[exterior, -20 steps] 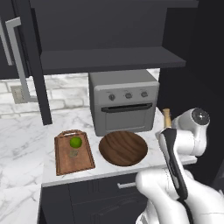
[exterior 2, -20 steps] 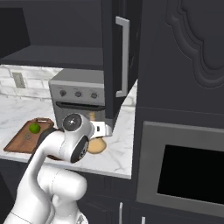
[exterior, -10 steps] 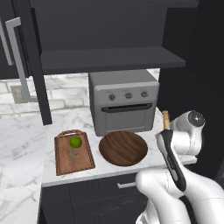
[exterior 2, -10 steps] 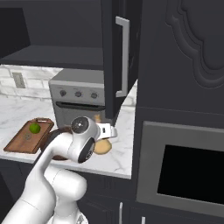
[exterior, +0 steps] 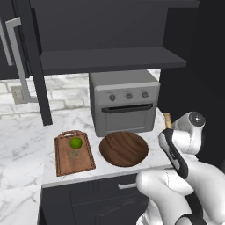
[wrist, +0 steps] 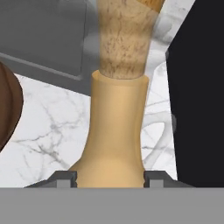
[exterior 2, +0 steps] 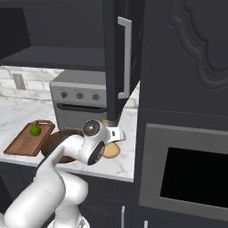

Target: Open the cabinet. Place the bowl and condiment on the counter. Then place the lime and garlic on the cutting board.

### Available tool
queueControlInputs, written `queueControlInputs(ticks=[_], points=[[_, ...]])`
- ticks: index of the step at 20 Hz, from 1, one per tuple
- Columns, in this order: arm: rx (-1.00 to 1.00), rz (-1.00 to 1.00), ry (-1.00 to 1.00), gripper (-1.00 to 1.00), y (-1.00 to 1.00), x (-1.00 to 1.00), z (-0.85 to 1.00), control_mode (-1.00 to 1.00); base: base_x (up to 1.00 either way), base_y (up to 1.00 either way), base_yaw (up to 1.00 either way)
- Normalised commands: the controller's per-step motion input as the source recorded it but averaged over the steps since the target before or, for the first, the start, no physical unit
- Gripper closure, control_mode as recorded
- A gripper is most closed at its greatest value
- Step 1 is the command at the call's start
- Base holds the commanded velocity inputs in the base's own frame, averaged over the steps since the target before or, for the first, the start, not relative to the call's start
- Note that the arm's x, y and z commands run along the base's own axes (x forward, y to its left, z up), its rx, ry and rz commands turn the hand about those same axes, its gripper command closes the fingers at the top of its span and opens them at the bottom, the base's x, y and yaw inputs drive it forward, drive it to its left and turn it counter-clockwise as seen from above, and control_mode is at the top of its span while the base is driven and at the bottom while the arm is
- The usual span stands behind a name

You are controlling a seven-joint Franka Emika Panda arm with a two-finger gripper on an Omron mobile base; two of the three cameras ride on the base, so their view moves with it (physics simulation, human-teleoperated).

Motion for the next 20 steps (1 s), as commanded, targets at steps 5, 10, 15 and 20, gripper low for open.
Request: queueControlInputs(ticks=[5,10,15,20], points=[[-0.08,0.0,-0.08,1.0,0.0,0.24,-0.58,-1.0,0.0,0.0,0.0],[-0.08,0.0,-0.12,1.0,0.0,0.12,-0.58,-1.0,0.0,0.0,0.0],[-0.04,0.0,-0.17,1.0,0.05,0.0,-0.54,-1.0,0.0,0.0,0.0],[0.0,0.01,-0.23,1.0,0.29,0.0,-0.23,-1.0,0.0,0.0,0.0]])
